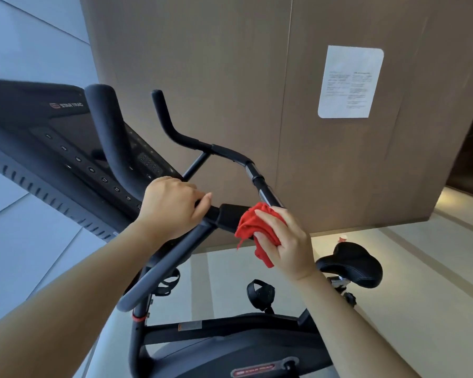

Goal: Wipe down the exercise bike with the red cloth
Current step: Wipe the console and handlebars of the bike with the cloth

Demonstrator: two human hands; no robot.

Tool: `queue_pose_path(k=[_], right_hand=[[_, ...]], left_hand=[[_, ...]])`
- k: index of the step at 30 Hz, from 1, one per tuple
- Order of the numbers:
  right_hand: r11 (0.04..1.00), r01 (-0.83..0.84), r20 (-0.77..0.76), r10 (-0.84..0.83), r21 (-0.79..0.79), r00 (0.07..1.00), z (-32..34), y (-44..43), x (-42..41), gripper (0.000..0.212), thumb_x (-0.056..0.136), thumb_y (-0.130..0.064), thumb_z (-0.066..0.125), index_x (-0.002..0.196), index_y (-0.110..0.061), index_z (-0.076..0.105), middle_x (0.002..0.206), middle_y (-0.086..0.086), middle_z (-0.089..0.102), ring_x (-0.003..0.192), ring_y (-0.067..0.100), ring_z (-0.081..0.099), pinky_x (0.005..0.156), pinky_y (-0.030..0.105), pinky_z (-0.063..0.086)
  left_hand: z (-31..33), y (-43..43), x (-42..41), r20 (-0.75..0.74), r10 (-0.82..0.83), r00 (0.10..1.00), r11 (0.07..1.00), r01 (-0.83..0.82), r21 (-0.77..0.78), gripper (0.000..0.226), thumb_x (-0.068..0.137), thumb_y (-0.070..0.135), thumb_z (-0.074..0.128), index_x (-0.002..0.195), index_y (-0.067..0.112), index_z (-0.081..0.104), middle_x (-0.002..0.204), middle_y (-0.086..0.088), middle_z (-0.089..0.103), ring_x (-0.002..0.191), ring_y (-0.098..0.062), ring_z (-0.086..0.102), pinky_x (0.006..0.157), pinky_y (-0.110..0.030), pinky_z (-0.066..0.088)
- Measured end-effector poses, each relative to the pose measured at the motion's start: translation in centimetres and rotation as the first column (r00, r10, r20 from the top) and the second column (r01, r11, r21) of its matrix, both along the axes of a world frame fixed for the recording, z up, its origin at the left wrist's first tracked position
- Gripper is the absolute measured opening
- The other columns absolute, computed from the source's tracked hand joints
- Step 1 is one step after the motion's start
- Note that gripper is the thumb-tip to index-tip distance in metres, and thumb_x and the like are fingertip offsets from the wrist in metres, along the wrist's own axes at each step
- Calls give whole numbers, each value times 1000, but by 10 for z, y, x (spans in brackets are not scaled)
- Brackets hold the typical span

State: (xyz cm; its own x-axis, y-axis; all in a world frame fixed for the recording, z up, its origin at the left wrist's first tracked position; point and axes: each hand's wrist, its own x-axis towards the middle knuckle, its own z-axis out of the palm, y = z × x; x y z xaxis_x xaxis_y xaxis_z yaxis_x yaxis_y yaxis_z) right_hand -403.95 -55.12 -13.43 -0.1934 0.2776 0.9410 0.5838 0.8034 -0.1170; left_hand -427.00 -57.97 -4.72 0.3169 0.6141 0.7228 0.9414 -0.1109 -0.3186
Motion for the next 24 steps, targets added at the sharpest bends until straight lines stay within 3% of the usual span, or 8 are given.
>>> queue_pose_path(k=[6, 9, 13, 17, 19, 22, 24], right_hand=[[991, -68, -103, 57, -114, 993, -7, 8, 15, 44, 95, -41, 43, 108, -6, 67, 112, 11, 62, 102, 20, 61, 91, 18, 45], [983, -105, -174, 79, -150, 982, -5, 8, 12, 38, 95, -35, 45, 105, -6, 67, 109, 8, 63, 100, 14, 59, 92, 15, 42], [971, -107, -216, 61, -212, 975, -2, 6, 10, 33, 93, -30, 46, 103, -7, 67, 106, 3, 62, 98, 9, 58, 88, 13, 42], [957, -106, -229, 43, -269, 973, 3, 2, 11, 35, 93, -32, 47, 106, -7, 66, 109, 3, 62, 100, 12, 59, 89, 22, 47], [930, -104, -245, 16, -351, 969, 6, 0, 11, 36, 94, -35, 45, 120, -16, 60, 121, 1, 56, 111, 9, 52, 96, 25, 43], [902, 54, -83, -98, -429, 992, 10, -2, 7, 50, 95, -48, 32, 144, -36, 28, 151, -2, 21, 140, 17, 16, 112, 38, 18], [909, 85, -36, -109, -407, 993, 7, -9, 2, 49, 95, -52, 28, 142, -40, 29, 153, -6, 14, 142, 18, 9, 110, 40, 14]], left_hand=[[3, -2, 2, -5, 43, 999, 995, -43, -86, 67, 91, 44, 9, 64, 16, 64, 59, 1, 55, 57, -23, 52, 63, -33, 43], [4, 1, 3, -42, 87, 995, 991, -90, -99, 69, 91, 47, 7, 67, 17, 64, 64, 0, 58, 62, -21, 55, 61, -30, 37], [7, 6, 8, -43, 146, 988, 971, -151, -184, 63, 97, 52, 23, 52, 17, 50, 50, 3, 45, 48, -16, 45, 47, -25, 22], [7, 5, 9, -49, 127, 991, 981, -133, -141, 65, 97, 51, 22, 54, 15, 56, 54, 2, 53, 50, -17, 50, 47, -24, 20], [5, 4, 9, -57, 118, 991, 984, -124, -130, 66, 98, 50, 21, 57, 15, 59, 58, 1, 58, 52, -17, 52, 47, -24, 19], [5, 4, 10, -63, 133, 989, 983, -140, -116, 65, 97, 50, 23, 58, 16, 63, 55, 1, 57, 50, -17, 52, 47, -24, 18], [5, 3, 11, -50, 142, 989, 983, -147, -106, 65, 96, 49, 23, 58, 16, 65, 54, 1, 57, 49, -18, 52, 47, -23, 17]])
